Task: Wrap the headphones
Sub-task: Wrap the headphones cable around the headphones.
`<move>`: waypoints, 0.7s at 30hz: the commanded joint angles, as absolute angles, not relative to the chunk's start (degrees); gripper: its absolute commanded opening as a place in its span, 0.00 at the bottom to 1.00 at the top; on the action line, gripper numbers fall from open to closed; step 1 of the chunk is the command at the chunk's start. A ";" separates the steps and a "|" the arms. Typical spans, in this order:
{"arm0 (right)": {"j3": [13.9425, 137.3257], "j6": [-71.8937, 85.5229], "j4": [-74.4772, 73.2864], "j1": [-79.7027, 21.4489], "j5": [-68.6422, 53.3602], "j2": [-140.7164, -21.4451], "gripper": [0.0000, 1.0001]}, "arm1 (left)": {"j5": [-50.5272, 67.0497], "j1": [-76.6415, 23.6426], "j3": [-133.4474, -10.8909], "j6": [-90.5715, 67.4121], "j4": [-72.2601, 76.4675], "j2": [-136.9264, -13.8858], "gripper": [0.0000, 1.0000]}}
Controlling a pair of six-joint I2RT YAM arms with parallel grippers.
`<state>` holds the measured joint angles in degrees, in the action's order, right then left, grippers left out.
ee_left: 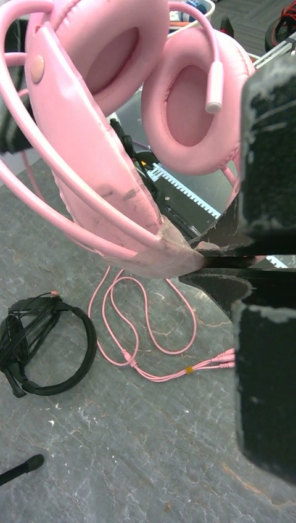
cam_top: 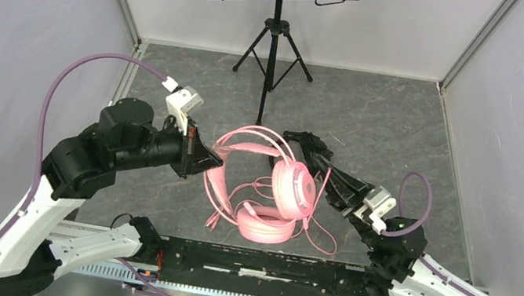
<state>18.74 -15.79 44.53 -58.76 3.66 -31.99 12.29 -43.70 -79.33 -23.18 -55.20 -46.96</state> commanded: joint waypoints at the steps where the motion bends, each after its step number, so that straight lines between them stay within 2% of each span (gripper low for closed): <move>1: 21.92 -19.54 46.41 -58.26 17.34 -30.14 0.00 | 17.14 -43.85 -81.82 -20.54 -55.13 -46.91 0.02; 5: 23.69 -18.21 43.23 -58.23 14.89 -30.96 0.00 | 17.82 -43.84 -80.53 -21.34 -53.99 -46.93 0.02; 8: 23.36 -15.83 40.83 -58.27 4.82 -33.49 0.00 | 20.41 -43.85 -78.61 -24.18 -49.55 -46.34 0.02; 11: 19.03 -13.79 46.87 -58.27 -4.46 -34.93 0.00 | 21.66 -43.84 -76.82 -27.67 -44.20 -45.49 0.02; 16: 17.17 -10.99 52.31 -58.21 -11.58 -37.06 0.18 | 23.62 -43.86 -76.55 -30.96 -40.37 -45.20 0.02; 21: 13.55 -6.98 58.70 -58.42 -16.40 -39.39 0.26 | 21.74 -43.83 -77.13 -31.94 -39.52 -44.82 0.02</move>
<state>16.23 -11.29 49.65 -58.54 -10.72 -38.26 18.00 -43.57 -75.55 -26.35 -47.33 -46.28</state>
